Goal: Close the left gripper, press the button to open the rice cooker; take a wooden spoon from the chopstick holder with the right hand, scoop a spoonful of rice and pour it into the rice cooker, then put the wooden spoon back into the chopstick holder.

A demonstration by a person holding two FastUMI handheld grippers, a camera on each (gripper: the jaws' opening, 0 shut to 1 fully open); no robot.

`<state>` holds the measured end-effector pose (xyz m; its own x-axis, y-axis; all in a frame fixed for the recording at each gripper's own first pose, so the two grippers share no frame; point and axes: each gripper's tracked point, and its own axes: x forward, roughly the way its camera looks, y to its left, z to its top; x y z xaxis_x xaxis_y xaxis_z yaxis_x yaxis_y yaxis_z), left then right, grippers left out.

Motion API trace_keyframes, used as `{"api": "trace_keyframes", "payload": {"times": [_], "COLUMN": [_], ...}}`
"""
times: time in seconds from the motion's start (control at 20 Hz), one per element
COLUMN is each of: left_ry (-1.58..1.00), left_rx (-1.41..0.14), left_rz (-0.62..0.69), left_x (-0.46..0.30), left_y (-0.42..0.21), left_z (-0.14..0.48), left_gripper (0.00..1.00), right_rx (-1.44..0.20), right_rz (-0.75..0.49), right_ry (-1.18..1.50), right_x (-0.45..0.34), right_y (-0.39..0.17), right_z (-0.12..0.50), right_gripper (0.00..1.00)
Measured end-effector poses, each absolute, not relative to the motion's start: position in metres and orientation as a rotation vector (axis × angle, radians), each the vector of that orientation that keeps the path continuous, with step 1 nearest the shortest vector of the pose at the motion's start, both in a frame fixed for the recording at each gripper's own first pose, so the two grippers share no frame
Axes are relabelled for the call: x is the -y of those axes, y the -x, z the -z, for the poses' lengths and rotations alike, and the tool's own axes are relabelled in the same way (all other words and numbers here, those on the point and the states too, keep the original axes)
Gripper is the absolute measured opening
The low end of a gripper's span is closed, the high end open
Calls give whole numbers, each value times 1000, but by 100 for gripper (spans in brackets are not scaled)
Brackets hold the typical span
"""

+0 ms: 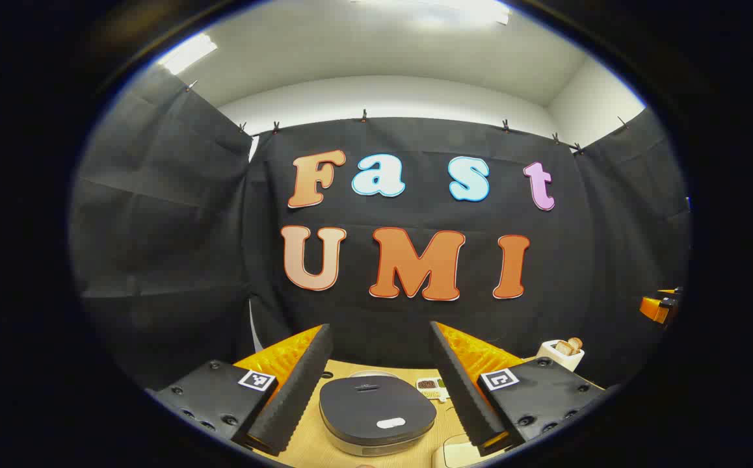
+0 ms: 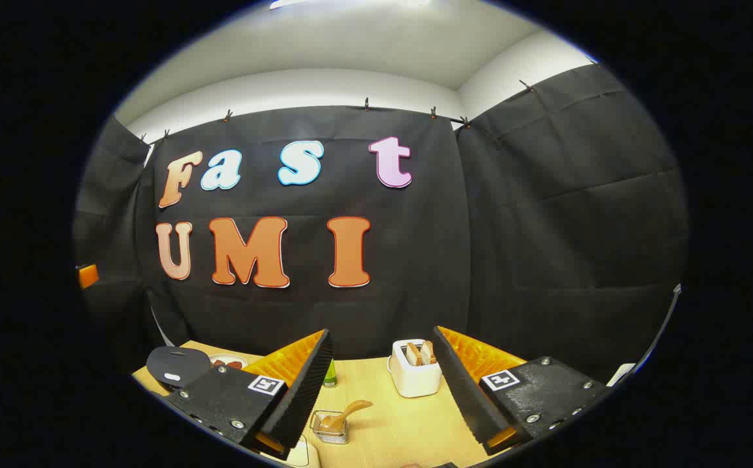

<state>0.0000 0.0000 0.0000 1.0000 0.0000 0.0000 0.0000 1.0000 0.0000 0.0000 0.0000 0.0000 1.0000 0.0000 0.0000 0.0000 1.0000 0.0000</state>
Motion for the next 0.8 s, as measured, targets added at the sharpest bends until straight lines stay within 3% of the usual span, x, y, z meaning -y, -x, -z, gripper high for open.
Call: {"api": "trace_keyframes", "payload": {"times": [0.1, 0.15, 0.8], "left_ry": [2, 2, -17], "left_rx": [1, 3, 18], "left_rz": [1, 2, -15], "left_x": [-1, -2, -6], "left_y": [1, 3, 12], "left_z": [-2, -3, -9], "left_gripper": [97, 97, 100], "right_rx": [6, 8, 15], "right_rz": [6, 5, -18], "right_ry": [5, 11, 28], "right_x": [2, 3, -5], "right_y": [1, 2, 3], "right_z": [-2, -3, -3], "right_gripper": [100, 95, 94]}}
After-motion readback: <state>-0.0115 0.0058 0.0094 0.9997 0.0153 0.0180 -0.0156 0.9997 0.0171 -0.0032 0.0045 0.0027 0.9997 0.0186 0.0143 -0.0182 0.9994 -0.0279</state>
